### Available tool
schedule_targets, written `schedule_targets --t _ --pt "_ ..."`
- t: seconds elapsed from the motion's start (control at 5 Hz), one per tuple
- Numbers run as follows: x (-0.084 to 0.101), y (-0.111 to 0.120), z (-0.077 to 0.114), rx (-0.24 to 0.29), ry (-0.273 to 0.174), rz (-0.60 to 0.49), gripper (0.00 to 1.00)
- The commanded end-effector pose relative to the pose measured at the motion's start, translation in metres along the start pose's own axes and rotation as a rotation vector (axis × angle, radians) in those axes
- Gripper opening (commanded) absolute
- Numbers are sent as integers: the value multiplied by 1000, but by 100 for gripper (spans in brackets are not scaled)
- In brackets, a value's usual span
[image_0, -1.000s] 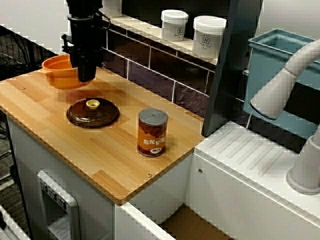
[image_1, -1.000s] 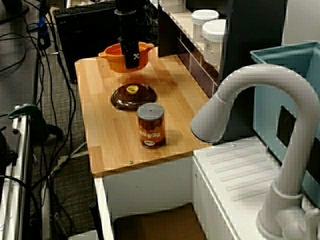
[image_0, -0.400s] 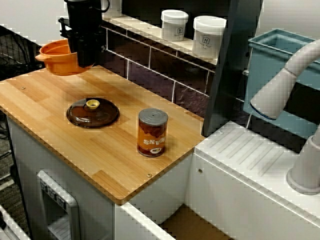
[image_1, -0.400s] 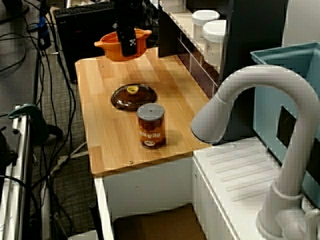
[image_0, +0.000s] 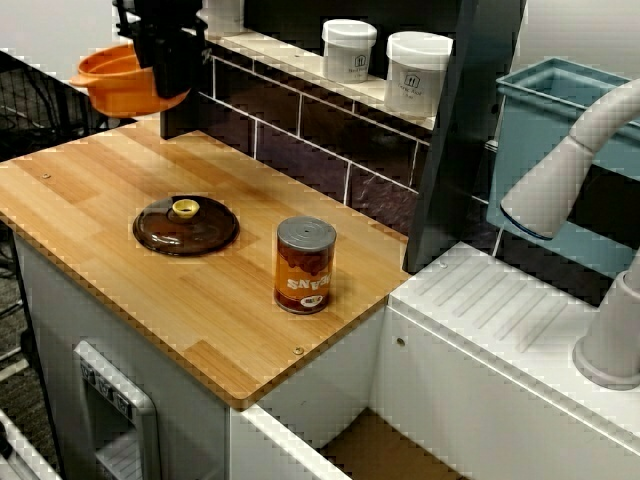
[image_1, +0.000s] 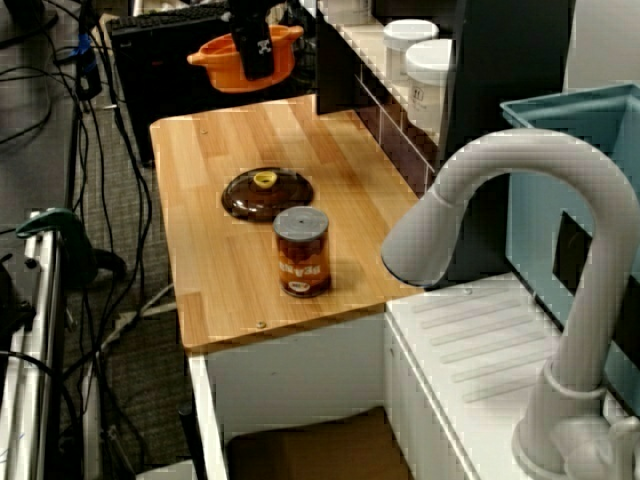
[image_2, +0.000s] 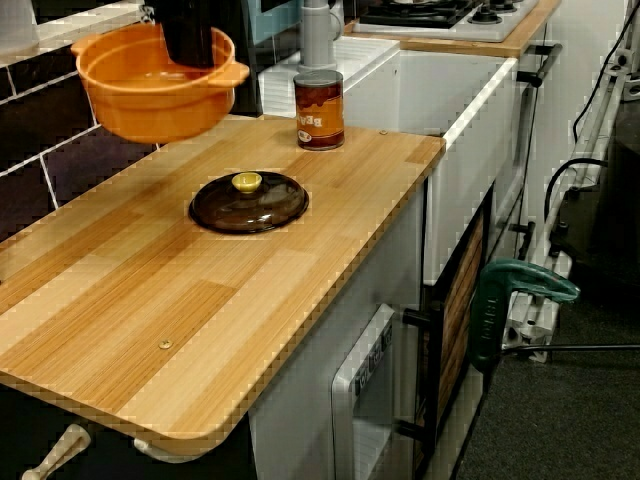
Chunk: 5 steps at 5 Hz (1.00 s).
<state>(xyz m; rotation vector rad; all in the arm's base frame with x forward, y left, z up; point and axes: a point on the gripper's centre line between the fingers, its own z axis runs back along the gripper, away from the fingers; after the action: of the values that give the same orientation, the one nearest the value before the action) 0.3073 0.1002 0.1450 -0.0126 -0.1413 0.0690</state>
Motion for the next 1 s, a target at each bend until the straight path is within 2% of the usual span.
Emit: schedule_targets --t 0.0,0.4,0.8 --pt "11 -4 47 29 -100 -21 0" --pt "24 -31 64 112 -68 -67 0" --pt "28 -45 68 136 52 -81 0"
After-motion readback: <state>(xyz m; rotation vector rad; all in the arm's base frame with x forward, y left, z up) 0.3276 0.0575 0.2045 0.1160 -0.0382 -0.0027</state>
